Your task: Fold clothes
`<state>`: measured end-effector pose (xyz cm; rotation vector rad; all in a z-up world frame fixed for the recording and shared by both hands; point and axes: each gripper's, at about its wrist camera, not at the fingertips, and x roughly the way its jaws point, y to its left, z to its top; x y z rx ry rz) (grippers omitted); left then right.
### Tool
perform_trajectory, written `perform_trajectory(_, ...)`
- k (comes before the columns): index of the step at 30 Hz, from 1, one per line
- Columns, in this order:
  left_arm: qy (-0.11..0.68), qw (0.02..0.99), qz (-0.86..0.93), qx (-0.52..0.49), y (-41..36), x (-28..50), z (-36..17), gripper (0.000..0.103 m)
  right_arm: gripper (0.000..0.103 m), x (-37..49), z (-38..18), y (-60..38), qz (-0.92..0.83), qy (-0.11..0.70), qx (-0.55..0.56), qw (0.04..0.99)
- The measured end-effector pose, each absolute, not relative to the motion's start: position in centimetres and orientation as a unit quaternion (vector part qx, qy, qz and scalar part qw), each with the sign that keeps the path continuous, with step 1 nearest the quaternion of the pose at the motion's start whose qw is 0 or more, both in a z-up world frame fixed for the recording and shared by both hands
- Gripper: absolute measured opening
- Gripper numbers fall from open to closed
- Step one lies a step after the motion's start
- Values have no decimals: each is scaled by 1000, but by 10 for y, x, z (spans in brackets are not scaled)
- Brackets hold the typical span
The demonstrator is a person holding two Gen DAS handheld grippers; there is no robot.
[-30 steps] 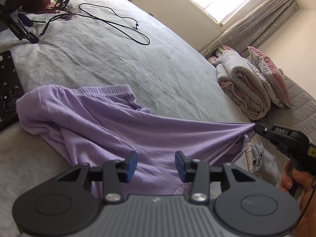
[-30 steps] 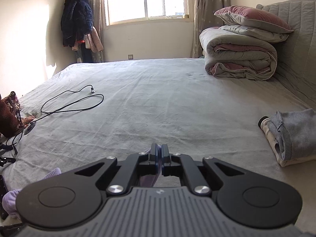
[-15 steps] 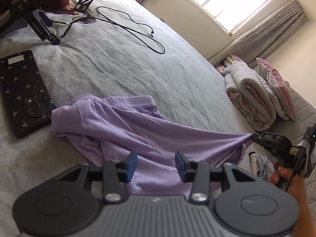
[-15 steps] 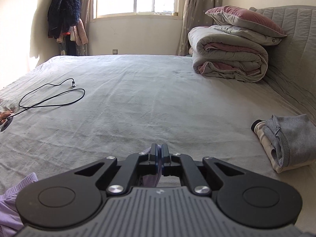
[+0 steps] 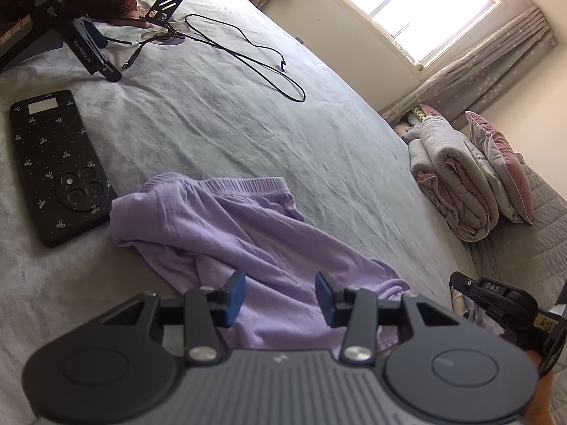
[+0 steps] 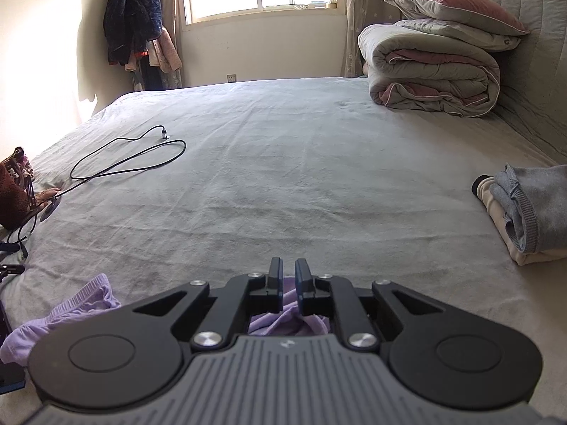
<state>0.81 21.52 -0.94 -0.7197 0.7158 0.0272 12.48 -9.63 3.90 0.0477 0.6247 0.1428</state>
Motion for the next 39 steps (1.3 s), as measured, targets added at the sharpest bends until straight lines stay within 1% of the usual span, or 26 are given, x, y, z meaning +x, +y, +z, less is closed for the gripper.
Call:
perform_trajectory(1, 343, 873, 14, -345, 216, 8, -10, 45, 13, 118, 38, -97, 78, 308, 26, 948)
perform_trajectory(2, 344, 873, 16, -345, 216, 7, -10, 46, 16, 112, 38, -97, 85, 310, 29, 946)
perform_trajectory(5, 347, 873, 17, -342, 217, 5, -10, 48, 41, 92, 34, -97, 100, 314, 30, 944)
perform_trajectory(11, 356, 875, 16, -328, 212, 2, -11, 48, 41, 58, 26, -94, 144, 323, 23, 935)
perform_trajectory(17, 367, 877, 10, -308, 198, 2, -14, 48, 41, 34, 1, -81, 187, 351, 20, 917)
perform_trajectory(20, 373, 878, 10, -299, 191, 2, -17, 48, 41, 21, -14, -79, 212, 362, 40, 907)
perform_trajectory(24, 384, 878, 12, -285, 182, 2, -23, 47, 41, 2, -35, -85, 243, 355, 83, 899)
perform_trajectory(31, 399, 871, -66, -278, 157, 1, -22, 46, 41, 9, -39, -85, 255, 371, 89, 888)
perform_trajectory(39, 415, 874, -129, -219, 117, -1, -19, 46, 41, 17, -39, -90, 255, 383, 91, 883)
